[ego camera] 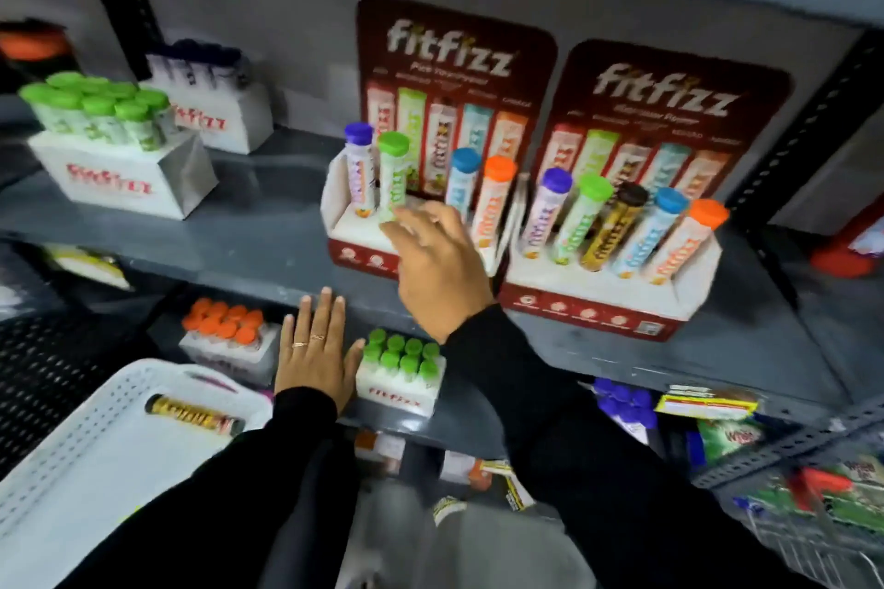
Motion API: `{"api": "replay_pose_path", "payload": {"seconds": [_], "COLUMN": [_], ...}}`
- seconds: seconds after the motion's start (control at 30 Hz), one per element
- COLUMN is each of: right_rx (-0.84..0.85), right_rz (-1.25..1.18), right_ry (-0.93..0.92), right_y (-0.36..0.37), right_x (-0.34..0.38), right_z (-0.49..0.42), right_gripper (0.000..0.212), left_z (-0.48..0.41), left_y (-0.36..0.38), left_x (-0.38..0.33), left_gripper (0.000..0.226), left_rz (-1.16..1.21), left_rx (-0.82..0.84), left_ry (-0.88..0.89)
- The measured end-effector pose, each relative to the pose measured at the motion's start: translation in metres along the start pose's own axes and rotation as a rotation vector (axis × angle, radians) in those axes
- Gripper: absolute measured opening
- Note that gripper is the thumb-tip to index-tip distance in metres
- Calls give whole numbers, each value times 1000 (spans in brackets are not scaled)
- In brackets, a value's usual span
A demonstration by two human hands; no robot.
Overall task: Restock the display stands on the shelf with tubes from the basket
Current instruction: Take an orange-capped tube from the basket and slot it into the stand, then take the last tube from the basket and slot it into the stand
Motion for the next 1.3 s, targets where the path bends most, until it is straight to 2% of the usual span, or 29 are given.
{"api": "replay_pose_path", "payload": {"seconds": [0.07, 0.2, 0.27, 0.33, 0.37, 0.43, 0.5, 0.63, 0.73, 0.8, 0.9, 1.0, 1.1, 1.23, 1.3], "right_rx": [100, 376, 533, 772, 892, 1029, 1060, 1036, 1213, 1204, 1200, 1225, 1217, 1288, 1283], "right_rz": [-123, -280, -306, -304, -272, -184, -196, -255, -92, 16, 23, -15, -115, -183, -213], "right_ry": [-68, -156, -181, -198, -216, -288, -299, -231, -153, -185, -177, -131, -125, -55, -23], "right_y": [49, 152, 204, 260, 284, 322, 350, 389, 415, 418, 407, 388, 358, 307, 273], "right_x": [41, 113, 139, 163, 175, 194, 213, 242, 239, 238, 237, 229, 224, 196, 183], "right_z": [11, 42, 63, 88, 103, 125, 132, 131, 151, 156, 153, 143, 119, 86, 68], "right_gripper": [42, 41, 36, 32, 33, 35, 43, 30, 54, 61, 65, 59, 40, 9, 29], "left_z": [32, 125, 168, 202, 216, 233, 239, 242, 241, 242, 243, 243, 243, 243, 238], "left_y": [11, 47, 60, 67, 70, 74, 79, 87, 85, 87, 89, 90, 89, 87, 86], "left_x": [35, 115, 142, 159, 165, 172, 174, 178, 179, 177, 177, 175, 176, 173, 170], "left_gripper": [71, 82, 84, 88, 90, 84, 80, 74, 81, 83, 82, 77, 75, 72, 75], "left_rz": [5, 38, 34, 10, 4, 34, 78, 220, 222, 215, 212, 203, 192, 181, 141], "left_rx": [31, 239, 330, 421, 457, 497, 521, 522, 525, 539, 554, 574, 579, 569, 571], "left_ry": [-99, -423, -587, -727, -778, -862, -893, -933, -923, -916, -916, -914, -912, -899, -848]}}
Point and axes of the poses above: each hand's wrist, its own z-axis away from the middle knuckle, its own y-axis out of the palm, x = y × z, the point moved 10 cm from there along -z, towards the middle knuckle, and after that the axes turned 5 degrees about y, right-handed, at the moved point
